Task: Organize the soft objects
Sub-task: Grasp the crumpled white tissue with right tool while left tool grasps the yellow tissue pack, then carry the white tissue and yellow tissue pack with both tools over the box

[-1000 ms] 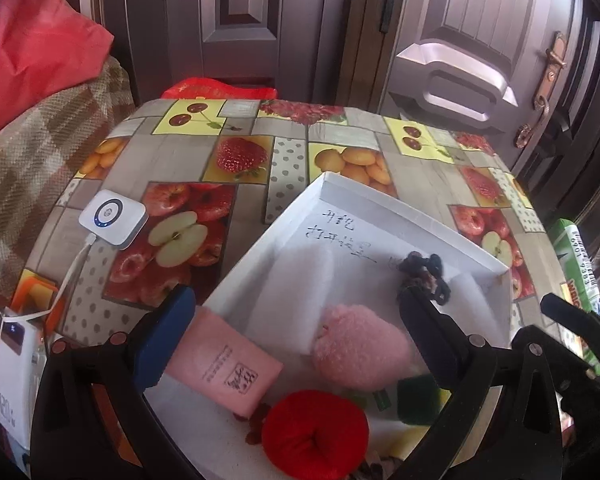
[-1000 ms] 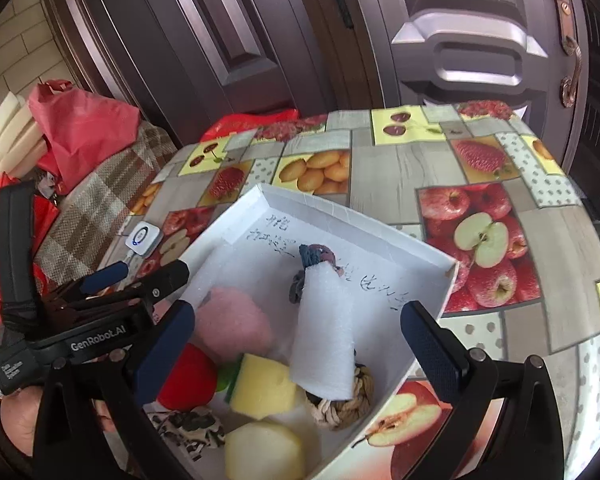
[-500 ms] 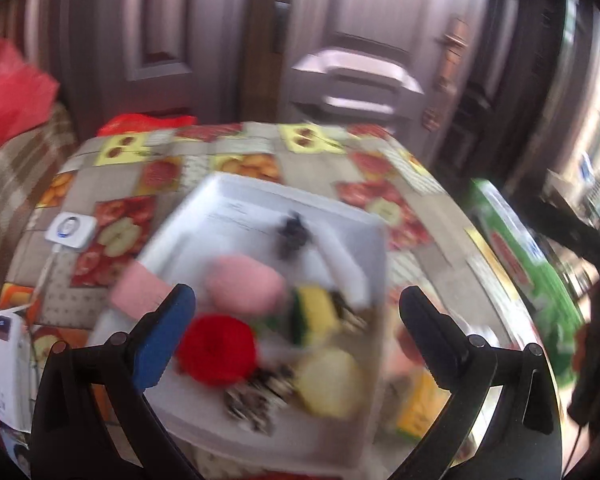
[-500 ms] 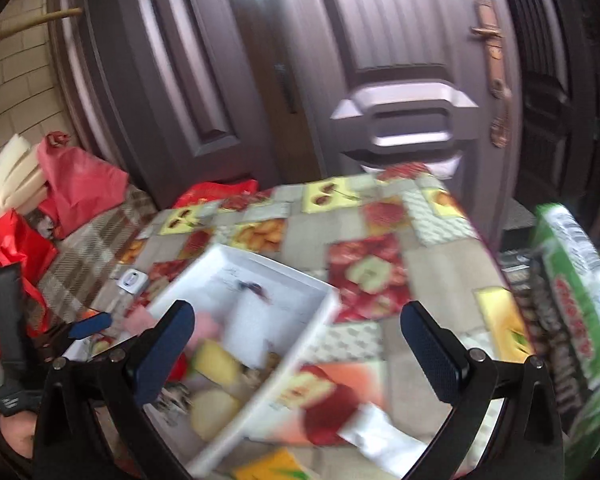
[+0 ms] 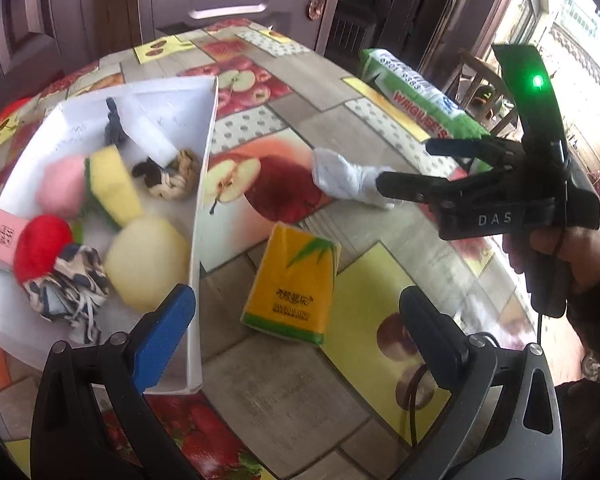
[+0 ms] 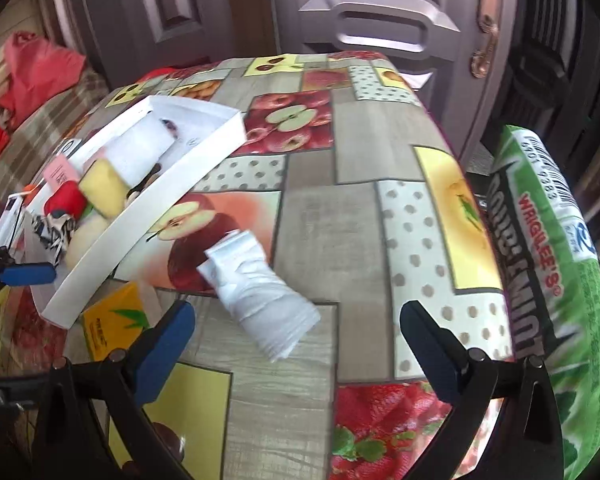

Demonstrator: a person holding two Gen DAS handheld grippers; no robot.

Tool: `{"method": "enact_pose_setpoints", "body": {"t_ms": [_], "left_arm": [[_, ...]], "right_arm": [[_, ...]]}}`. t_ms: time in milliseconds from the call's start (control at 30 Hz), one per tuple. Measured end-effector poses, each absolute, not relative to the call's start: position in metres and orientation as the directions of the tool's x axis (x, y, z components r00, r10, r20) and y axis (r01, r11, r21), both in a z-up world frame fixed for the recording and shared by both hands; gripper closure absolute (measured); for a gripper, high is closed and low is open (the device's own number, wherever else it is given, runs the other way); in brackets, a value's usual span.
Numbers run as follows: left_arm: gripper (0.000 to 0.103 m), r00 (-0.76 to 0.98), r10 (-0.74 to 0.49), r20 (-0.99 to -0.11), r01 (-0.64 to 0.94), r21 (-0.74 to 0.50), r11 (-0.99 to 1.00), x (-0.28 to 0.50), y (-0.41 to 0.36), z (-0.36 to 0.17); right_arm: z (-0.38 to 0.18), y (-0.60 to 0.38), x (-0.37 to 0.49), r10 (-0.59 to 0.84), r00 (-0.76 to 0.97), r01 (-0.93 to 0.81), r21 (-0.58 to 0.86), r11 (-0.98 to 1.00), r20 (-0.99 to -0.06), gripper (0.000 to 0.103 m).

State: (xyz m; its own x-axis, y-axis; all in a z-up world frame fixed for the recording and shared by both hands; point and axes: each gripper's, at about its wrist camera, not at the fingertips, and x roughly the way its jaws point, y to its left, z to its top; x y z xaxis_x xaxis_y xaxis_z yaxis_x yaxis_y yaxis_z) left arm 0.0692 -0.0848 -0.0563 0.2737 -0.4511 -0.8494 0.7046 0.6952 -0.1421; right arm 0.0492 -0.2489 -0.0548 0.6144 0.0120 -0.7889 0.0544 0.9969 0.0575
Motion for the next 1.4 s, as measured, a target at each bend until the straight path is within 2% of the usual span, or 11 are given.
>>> {"method": "enact_pose_setpoints", "body": {"t_ms": [367,433,467,500,533,600,733,833,900,967,1400], "left_arm": [[0.001,0.257,-0.378,-0.889,0.746,-0.066,0.663,0.075,-0.106,-0.071],[0.001,0.267,-0.352,-0.897,0.758,-0.031,0.651,0.076,-0.113,-0.075],[0.001,0.269,-0.342,-0.9,0.771,-0.011,0.636,0.075,-0.118,-0.078],[0.001,0.269,-0.337,-0.902,0.781,0.0,0.625,0.075,-0.122,-0.079],[0.001,0.268,-0.331,-0.905,0.789,0.009,0.614,0.075,-0.126,-0.082],[0.001,0.267,-0.309,-0.913,0.798,0.029,0.602,0.075,-0.132,-0.088],[0.021,0.248,-0.255,-0.935,0.794,0.046,0.606,0.077,-0.136,-0.103],[0.022,0.241,-0.26,-0.935,0.794,0.035,0.607,0.073,-0.138,-0.108],[0.033,0.237,-0.273,-0.932,0.807,0.032,0.59,0.068,-0.139,-0.106],[0.054,0.236,-0.291,-0.927,0.818,0.028,0.575,0.064,-0.141,-0.104],[0.056,0.234,-0.425,-0.875,0.785,-0.088,0.613,0.063,-0.126,-0.069]], "right_arm": [[-0.086,-0.232,0.089,0.024,0.541,-0.01,0.022,1.0,-0.84,0.026],[-0.089,-0.224,0.089,0.007,0.546,-0.051,-0.024,0.998,-0.838,0.035],[-0.089,-0.222,0.088,0.003,0.55,-0.071,-0.043,0.997,-0.835,0.045],[-0.088,-0.221,0.085,0.015,0.555,-0.09,-0.042,0.995,-0.832,0.061],[-0.088,-0.223,0.083,0.023,0.556,-0.092,-0.034,0.995,-0.831,0.065],[-0.086,-0.233,0.078,0.036,0.552,-0.076,-0.007,0.997,-0.833,0.065],[-0.084,-0.256,0.063,0.054,0.563,0.003,0.068,0.998,-0.825,0.065],[-0.079,-0.27,0.053,0.069,0.57,0.057,0.123,0.991,-0.818,0.065],[-0.075,-0.275,0.046,0.071,0.577,0.081,0.144,0.986,-0.813,0.065],[-0.07,-0.277,0.04,0.074,0.586,0.099,0.162,0.982,-0.807,0.065],[-0.012,-0.274,0.018,0.101,0.71,0.1,0.242,0.965,-0.697,0.065]]}}
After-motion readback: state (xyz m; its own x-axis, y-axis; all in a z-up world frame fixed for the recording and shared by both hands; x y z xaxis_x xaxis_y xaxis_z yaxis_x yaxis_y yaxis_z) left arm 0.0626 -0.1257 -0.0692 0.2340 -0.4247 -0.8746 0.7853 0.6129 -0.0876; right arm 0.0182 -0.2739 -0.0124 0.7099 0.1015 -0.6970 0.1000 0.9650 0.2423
